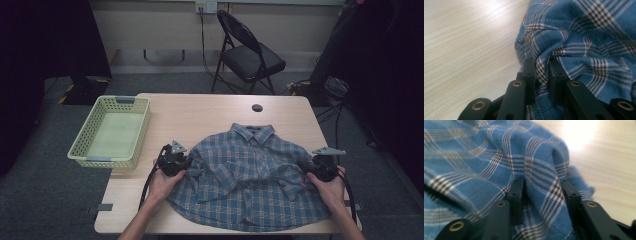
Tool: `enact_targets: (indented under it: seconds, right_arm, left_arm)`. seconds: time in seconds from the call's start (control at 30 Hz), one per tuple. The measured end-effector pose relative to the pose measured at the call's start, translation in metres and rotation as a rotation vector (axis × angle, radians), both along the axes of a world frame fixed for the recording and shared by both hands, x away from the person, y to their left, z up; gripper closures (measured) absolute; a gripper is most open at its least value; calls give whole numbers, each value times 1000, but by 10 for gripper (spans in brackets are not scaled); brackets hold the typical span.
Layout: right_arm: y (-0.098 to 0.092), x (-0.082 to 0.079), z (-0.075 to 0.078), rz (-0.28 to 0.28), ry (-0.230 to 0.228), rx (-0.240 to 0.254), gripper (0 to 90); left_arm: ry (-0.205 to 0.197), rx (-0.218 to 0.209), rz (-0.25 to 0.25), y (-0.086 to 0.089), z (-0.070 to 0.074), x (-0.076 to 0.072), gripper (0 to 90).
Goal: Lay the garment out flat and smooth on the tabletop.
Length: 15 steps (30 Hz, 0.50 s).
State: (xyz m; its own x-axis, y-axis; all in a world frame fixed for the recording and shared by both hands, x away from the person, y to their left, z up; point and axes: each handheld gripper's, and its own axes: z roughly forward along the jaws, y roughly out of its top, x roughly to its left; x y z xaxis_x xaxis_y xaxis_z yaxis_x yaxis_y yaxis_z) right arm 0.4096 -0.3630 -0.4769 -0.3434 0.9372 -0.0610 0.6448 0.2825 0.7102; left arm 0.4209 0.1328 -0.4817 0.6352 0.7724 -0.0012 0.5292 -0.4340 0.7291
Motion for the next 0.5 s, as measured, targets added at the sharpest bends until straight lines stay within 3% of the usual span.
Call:
enact_targets:
  seconds: [0.13,0.27,0.33,0.43,0.5]
  right_arm:
    - [0,-5,-8,7,13,5,592]
    - [3,-14,-9,30,8,-16,594]
    - [2,-28,-10,47,0,-5,596]
    - [3,-38,-10,58,1,-6,596]
    - [7,-56,-8,78,11,-33,593]
  left_arm:
    - [-9,42,-24,-3,0,-11,777]
    - [-8,54,-46,-3,0,-24,777]
    - [0,43,-63,1,0,-39,777]
    - [18,23,-69,4,0,-47,776]
    - [46,13,-78,4,1,-54,767]
